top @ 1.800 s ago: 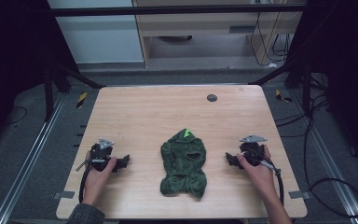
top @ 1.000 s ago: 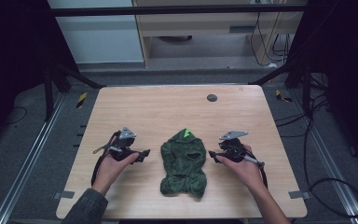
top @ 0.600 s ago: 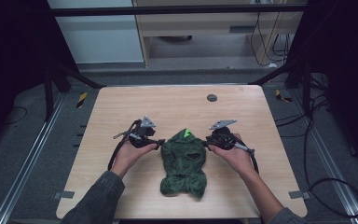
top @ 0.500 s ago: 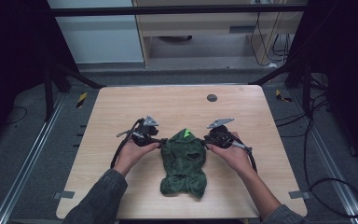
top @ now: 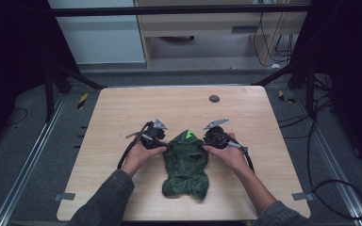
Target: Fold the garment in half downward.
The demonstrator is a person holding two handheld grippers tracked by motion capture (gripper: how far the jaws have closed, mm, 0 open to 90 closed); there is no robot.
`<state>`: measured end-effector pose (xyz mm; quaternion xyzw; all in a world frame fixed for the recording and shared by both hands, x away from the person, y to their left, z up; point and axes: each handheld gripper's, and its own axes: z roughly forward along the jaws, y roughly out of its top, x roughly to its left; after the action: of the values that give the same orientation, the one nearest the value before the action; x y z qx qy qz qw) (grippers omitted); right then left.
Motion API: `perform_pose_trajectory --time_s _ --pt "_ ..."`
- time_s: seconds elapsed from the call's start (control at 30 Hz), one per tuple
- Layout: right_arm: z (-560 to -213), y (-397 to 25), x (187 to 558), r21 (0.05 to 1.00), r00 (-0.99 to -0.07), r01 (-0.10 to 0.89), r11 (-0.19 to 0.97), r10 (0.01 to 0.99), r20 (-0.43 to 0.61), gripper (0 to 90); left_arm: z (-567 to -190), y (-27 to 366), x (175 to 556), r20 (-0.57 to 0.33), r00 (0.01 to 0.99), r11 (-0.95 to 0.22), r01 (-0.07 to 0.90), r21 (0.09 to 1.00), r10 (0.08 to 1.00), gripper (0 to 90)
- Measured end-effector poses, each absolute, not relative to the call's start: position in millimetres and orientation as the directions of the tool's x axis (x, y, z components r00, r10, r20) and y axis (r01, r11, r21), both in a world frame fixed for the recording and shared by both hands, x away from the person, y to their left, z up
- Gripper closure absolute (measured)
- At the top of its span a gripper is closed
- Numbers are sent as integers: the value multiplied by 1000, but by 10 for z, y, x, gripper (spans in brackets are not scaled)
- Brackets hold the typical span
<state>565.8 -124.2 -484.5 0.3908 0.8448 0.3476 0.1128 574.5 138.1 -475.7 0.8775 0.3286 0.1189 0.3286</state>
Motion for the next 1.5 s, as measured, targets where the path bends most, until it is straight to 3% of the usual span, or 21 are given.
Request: perform_pose_trajectory --time_s 0.27,0.47,0.97,1.5 --pt "-4897 -1210 5675 652 -670 594 471 739 76 551 -4839 1424 5748 -27 750 -566 521 639 661 413" --pt "-4908 -1185 5676 650 -679 588 481 731 73 591 -4864 1400 5749 -42 758 -570 524 632 650 482" --pt "-4911 -1150 5666 647 -709 579 495 698 100 837 -4858 1370 5738 -115 770 -563 550 617 627 805" --pt "-4606 -1160 5772 658 -727 546 518 684 65 847 -4629 1416 5794 -82 769 -563 532 633 634 826"
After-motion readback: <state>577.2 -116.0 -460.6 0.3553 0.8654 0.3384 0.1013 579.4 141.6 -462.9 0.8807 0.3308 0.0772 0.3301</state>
